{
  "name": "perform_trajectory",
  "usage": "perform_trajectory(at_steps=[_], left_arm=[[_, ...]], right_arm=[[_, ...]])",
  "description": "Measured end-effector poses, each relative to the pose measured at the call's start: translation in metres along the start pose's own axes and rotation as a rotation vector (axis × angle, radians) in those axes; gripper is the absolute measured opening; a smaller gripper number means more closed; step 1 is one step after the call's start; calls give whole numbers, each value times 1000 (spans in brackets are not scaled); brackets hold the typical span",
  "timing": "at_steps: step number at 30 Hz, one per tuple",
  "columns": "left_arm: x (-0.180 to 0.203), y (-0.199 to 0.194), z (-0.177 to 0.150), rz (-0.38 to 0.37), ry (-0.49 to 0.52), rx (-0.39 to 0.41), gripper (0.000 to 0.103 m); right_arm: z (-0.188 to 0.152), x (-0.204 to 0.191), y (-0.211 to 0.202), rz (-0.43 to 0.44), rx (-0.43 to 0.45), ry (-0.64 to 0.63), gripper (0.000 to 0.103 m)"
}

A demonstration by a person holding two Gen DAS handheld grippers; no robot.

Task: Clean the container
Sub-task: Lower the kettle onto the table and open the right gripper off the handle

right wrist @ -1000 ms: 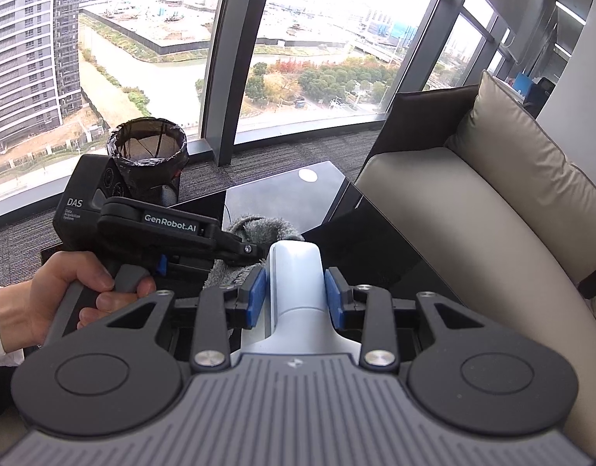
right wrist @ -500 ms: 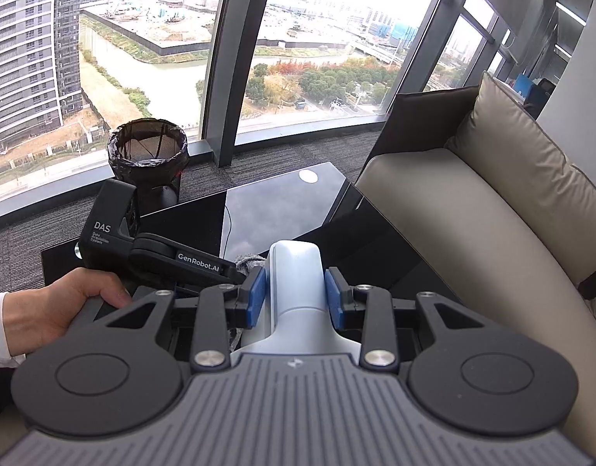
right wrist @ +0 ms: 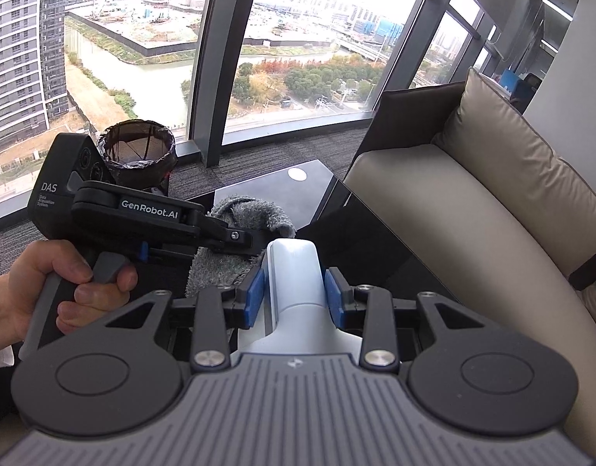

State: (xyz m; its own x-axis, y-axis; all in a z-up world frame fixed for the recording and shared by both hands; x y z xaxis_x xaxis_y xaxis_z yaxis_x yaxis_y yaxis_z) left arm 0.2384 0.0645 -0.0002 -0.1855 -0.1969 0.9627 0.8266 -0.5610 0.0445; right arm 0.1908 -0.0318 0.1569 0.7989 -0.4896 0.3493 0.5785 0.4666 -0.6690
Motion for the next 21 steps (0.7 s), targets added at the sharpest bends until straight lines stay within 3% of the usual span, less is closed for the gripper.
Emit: perform_trajectory(at_steps=[6,12,15,21], left_arm=[[41,-5,-7,-19,109,1,18],[65,-4,-18,60,225,6,18],[89,3,-24,99,344,1,18],[121,29,-56,216,532,-110,19]], right_arm=[[-24,13,-42,-102,62,117,48],[-59,13,-83,-172,136,253,56],[-73,11,-100,-194,192,336,57],[-95,-3,-121,-245,256,399,61]])
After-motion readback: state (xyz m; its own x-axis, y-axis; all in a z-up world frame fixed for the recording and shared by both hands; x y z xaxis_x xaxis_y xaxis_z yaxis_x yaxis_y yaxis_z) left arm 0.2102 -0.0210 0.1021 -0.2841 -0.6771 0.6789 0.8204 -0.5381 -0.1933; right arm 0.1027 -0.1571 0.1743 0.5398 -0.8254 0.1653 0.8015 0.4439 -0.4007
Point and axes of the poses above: each gripper's, at about its wrist camera, not at the fingertips, and y roughly the way its jaws point, x to its right, z to its top, the point moved 7 cm from there along y, roughly the way its jaws point, and after that the axes turned 9 degrees about -y, right-handed, at the moved point
